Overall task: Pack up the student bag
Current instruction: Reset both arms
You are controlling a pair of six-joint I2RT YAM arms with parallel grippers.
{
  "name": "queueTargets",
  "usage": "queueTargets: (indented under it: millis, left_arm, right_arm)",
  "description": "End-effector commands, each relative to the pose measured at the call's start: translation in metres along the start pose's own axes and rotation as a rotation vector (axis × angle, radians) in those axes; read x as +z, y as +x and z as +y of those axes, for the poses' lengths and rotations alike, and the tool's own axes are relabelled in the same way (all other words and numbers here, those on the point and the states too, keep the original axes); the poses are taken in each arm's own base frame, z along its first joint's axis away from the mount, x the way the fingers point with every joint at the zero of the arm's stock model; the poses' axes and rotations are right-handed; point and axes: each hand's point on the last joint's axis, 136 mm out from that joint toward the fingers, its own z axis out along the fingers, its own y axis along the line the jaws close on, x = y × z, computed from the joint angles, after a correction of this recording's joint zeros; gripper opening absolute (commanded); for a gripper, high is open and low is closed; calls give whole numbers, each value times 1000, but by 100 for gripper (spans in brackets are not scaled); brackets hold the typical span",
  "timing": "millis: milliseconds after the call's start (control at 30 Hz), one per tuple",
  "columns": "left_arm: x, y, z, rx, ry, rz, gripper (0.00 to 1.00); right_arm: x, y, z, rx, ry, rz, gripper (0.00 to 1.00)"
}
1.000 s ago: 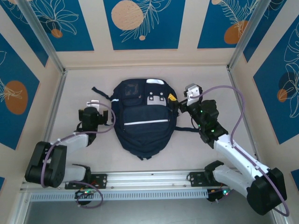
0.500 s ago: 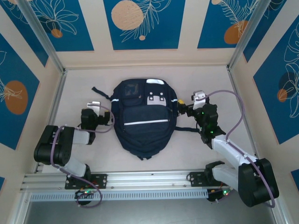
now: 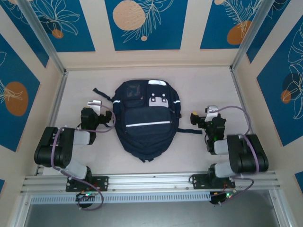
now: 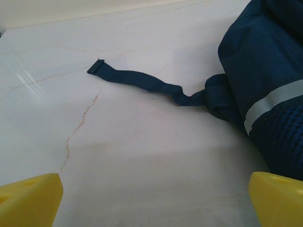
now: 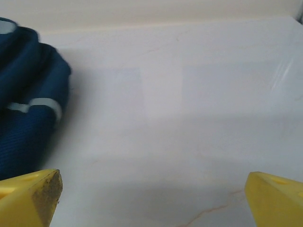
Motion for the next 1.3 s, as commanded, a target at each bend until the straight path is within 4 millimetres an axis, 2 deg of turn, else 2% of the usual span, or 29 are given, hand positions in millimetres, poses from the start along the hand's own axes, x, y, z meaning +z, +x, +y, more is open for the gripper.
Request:
queueTargets:
  millis: [0,67,100,167,233,367,433,500,600,733,833,867,967,1267]
  left_arm:
    - [0,-10,-3,1,16,-31,100]
    - [0,-10,-4,2,18,-30,100]
    - [0,-10,-4,2,17,-30,100]
    - [0,-10,-3,2,17,-29,100]
    - [0,-9,-3,2,18,-25,100]
    - [1,-10,-4,1,21,-26,100]
    - [1,-10,-3,0,19,-27,100]
    - [0,-10,-3,0,21,-27,100]
    - [-2,-9,-9,10,60,-34,100]
    - [-6,-11,-21,39,123,-62,100]
    - [-4,-11,-20,31,133,-55,100]
    - [-4,-11,-19,28,132,-52,100]
    - [2,-10,-4,-21,60,-22,100]
    - [1,-10,-3,-21,59,-27,100]
  right_arm:
    - [5,-33,34,-37,-203,-105,99]
    - [22,-30,43,-84,-211,-15,99]
    - [29,-32,38,-75,-169,-16,99]
    - [39,-31,11,-10,6,44,99]
    - [39,-33,2,32,13,32,99]
    - [38,-33,2,27,19,36,99]
    - [35,-33,11,10,-34,21,99]
    - [20,-30,54,-87,-310,-7,99]
    - [7,-29,64,-111,-388,-51,99]
    - [14,-31,56,-85,-347,-27,99]
    - [37,-31,23,7,-141,56,99]
    - [40,-31,18,20,-117,70,99]
    - [40,-31,18,18,-114,69,99]
    - [38,-31,24,-36,-91,43,99]
